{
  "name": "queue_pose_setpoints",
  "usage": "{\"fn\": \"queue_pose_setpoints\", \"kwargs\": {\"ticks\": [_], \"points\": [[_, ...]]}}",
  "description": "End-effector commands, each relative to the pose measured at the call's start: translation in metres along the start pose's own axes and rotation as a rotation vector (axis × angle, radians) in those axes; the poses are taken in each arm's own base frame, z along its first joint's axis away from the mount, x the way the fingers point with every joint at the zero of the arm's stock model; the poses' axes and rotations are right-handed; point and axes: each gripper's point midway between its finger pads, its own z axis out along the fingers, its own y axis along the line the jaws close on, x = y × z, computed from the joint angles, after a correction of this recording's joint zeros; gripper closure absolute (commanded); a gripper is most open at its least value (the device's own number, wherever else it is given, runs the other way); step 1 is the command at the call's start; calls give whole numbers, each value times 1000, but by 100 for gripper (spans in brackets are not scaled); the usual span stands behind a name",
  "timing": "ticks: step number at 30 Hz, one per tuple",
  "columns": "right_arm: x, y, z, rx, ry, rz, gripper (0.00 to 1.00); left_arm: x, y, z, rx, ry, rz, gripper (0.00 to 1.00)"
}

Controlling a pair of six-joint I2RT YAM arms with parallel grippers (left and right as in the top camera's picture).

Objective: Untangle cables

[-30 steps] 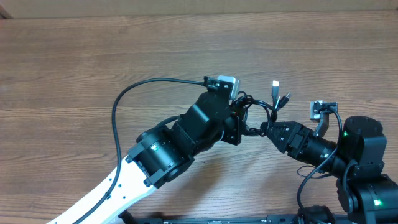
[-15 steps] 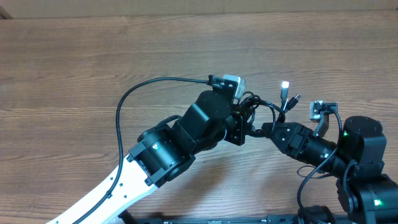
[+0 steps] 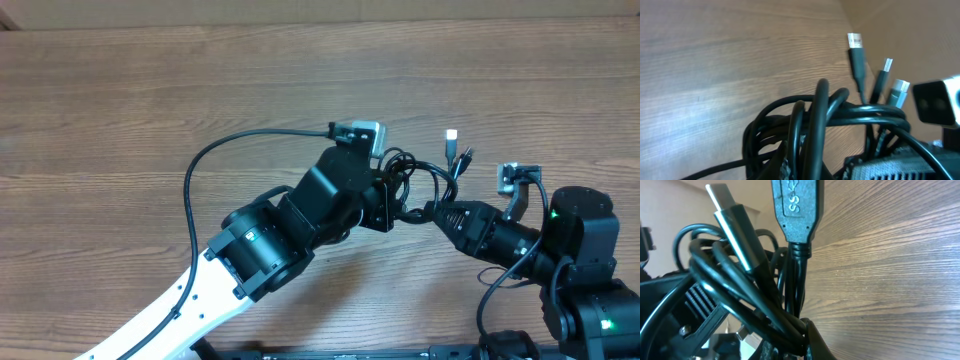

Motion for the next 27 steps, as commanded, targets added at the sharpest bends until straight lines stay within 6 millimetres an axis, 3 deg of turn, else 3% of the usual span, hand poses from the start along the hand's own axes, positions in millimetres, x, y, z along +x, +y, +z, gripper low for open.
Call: {"fn": "queue_pose_setpoints", "kwargs": {"ticks": [1,9,19,27], "points": [[3,15,-5,-55,11,-205,96,-6,14,-2,-83,-52,-174,96],[37,26,-10,-195,136,-546,96,-5,22,-2,-114,-69,-374,96],[61,26,-15,-263,211,-668,96,-14,33,-5,-160,-149,-524,96],[64,32,-18,-310,216,-692,96,-33,17,-5,-75,-213,-536,96]]}}
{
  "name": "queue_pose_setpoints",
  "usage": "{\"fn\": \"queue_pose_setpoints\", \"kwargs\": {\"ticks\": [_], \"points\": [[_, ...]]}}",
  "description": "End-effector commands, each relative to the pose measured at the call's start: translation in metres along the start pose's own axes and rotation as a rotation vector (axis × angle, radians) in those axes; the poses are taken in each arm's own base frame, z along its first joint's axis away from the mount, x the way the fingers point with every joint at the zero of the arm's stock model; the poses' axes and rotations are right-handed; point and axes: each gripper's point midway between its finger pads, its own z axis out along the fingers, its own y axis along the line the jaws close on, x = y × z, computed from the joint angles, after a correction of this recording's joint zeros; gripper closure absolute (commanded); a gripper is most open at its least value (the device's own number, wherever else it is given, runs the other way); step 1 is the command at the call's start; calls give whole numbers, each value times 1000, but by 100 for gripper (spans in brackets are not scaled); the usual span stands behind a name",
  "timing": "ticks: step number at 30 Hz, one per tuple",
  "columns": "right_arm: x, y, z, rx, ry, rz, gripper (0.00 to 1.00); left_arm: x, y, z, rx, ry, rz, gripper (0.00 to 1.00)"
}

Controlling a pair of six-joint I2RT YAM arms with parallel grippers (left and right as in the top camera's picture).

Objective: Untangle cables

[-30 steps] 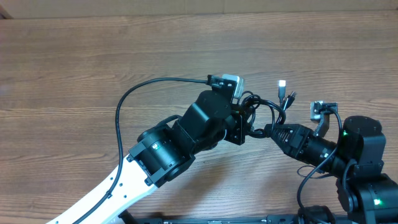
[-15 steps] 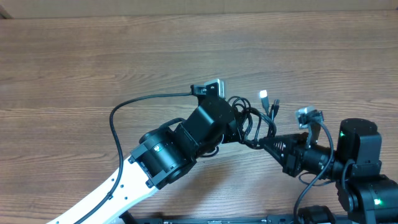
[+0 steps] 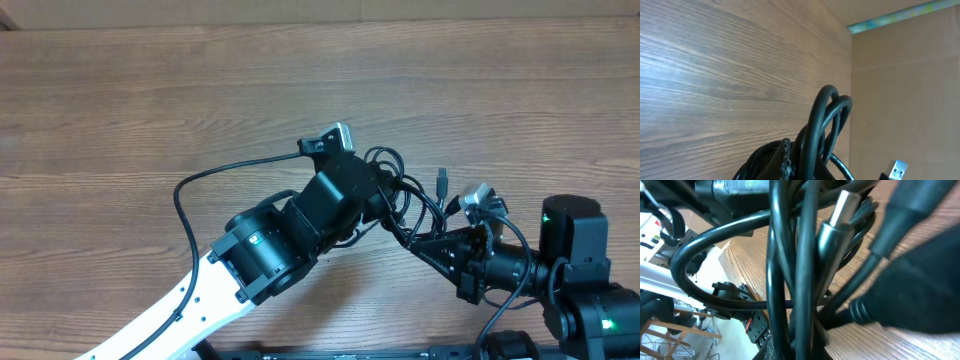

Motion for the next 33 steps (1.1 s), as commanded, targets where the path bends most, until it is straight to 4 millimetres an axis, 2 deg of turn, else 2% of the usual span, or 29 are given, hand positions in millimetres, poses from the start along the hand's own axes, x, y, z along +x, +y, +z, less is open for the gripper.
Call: {"fn": "queue_pose_setpoints", "kwargs": {"ticks": [1,3,7,8,11,14,15,16,20,22,24,26,29,33], "points": [[-2,29,-5,-135,-17,-102,96,-27,-10,-3,30,-134,-54,96],[1,35,-6,-167,-15,-138,96,-31,-13,-4,42,-153,-61,96],[5,33,-5,-159,-1,-138,96,-40,-10,-4,39,-177,-112,96],[5,32,-5,-150,1,-138,92,-42,-8,-4,34,-181,-126,96],[6,26,-5,-117,9,-135,64,-52,0,-4,10,-200,-146,96],[6,22,-4,-93,13,-135,27,-55,8,-4,-14,-198,-152,96],[6,21,-4,-87,12,-133,19,-55,8,-4,-16,-192,-148,96],[5,19,-4,-77,13,-124,16,-54,8,-3,-16,-187,-139,96],[-12,-8,-4,78,-38,68,15,-45,5,-2,-3,-132,-68,96],[-23,-16,-5,117,-84,168,15,-39,2,-1,10,-97,-65,96],[-35,-16,-6,109,-129,247,16,-33,-1,-1,26,-63,-66,96],[-41,-15,-7,95,-155,297,23,-23,-8,-1,60,-1,-65,96],[-41,-14,-7,91,-153,295,24,-15,-17,-2,103,51,-65,96],[-41,-14,-7,92,-154,293,35,-10,-26,-3,141,83,-62,96]]}}
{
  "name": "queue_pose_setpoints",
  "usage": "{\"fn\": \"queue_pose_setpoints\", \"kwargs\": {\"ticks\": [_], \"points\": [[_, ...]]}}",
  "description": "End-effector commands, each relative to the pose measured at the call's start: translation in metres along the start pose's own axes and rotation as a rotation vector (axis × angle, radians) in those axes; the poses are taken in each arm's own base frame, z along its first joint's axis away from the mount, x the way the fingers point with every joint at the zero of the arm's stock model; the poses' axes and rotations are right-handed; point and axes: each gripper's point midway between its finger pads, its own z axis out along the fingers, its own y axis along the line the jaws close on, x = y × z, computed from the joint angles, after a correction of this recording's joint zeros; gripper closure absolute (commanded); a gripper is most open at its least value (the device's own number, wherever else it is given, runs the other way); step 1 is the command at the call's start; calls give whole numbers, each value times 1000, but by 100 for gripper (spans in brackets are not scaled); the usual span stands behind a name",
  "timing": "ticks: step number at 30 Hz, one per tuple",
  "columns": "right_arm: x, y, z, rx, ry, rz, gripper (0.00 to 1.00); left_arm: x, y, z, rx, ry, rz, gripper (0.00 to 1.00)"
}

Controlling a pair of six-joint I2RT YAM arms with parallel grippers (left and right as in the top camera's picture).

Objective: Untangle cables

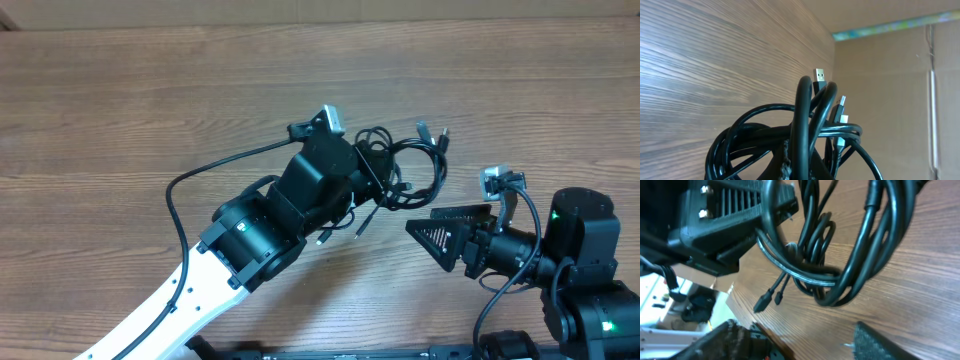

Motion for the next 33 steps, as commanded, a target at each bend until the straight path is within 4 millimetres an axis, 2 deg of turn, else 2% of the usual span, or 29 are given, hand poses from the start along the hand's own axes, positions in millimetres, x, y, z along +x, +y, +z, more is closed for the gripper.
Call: {"fn": "queue_pose_setpoints", "kwargs": {"ticks": [1,6,12,14,16,22,26,30,33], "points": [[-6,5,-3,3,-22,9,38,12,-13,-2,55,77,20,96],[-8,0,-4,34,-33,13,60,27,-17,-5,82,167,22,96],[-8,-2,-4,44,-36,16,67,36,-20,-7,98,220,24,96],[-8,-2,-4,44,-36,17,89,36,-19,-7,98,219,24,96],[-8,-2,-4,44,-35,18,96,33,-19,-6,93,203,22,96],[-2,-2,-4,40,-11,-32,96,15,-13,-3,58,95,-4,96],[10,17,-4,-79,38,-178,96,-5,-5,-2,13,-21,-16,96],[22,41,-9,-234,69,-317,96,-28,14,-4,-73,-164,-85,96],[25,47,-11,-277,73,-352,96,-34,25,-6,-115,-211,-123,96]]}}
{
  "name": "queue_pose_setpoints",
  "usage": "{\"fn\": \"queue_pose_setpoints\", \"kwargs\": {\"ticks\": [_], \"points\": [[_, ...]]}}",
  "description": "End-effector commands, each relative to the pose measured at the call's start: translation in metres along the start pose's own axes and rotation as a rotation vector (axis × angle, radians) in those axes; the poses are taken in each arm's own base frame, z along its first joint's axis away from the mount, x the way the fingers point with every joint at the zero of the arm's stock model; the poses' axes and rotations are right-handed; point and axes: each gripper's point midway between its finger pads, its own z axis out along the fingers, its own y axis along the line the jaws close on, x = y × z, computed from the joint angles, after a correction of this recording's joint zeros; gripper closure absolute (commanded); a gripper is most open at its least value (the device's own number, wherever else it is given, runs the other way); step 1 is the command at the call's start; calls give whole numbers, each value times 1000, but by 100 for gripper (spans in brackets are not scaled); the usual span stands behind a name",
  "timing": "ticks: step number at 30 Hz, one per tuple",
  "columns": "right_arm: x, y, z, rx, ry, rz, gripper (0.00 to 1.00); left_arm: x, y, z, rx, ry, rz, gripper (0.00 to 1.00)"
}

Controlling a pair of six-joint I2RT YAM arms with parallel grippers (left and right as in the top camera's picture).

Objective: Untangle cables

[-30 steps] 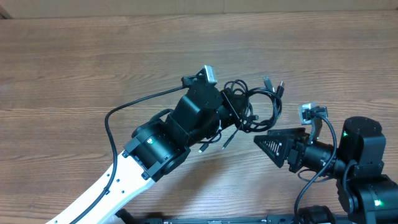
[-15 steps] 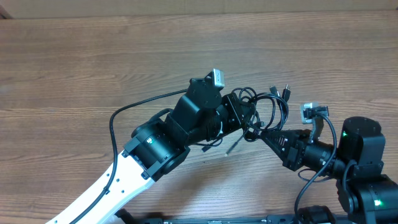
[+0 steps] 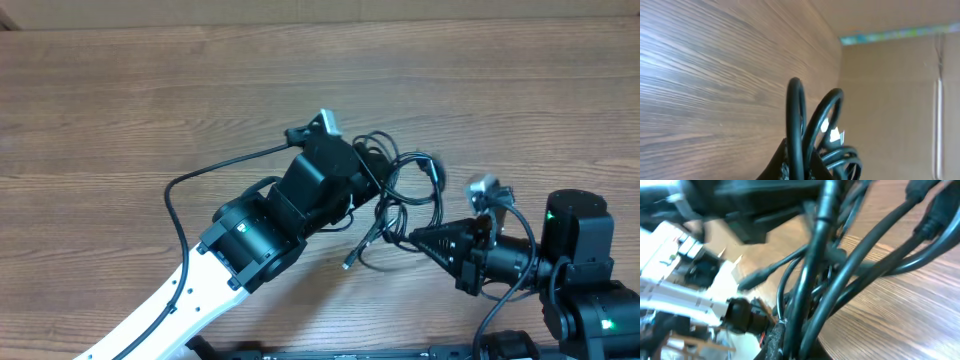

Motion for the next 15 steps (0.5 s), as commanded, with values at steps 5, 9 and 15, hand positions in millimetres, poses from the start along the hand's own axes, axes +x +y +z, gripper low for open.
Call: {"fn": "queue_pose_setpoints", "kwargs": {"ticks": [5,9,15], "points": [[-2,29,-5,-133,-12,-140,96,-37,27,-7,-125,-227,-56,96],[-2,29,-5,-133,-12,-140,96,-44,44,-12,-202,-278,-41,96],[-3,28,-5,-133,-14,-143,96,-52,61,-19,-278,-334,-21,96]]}}
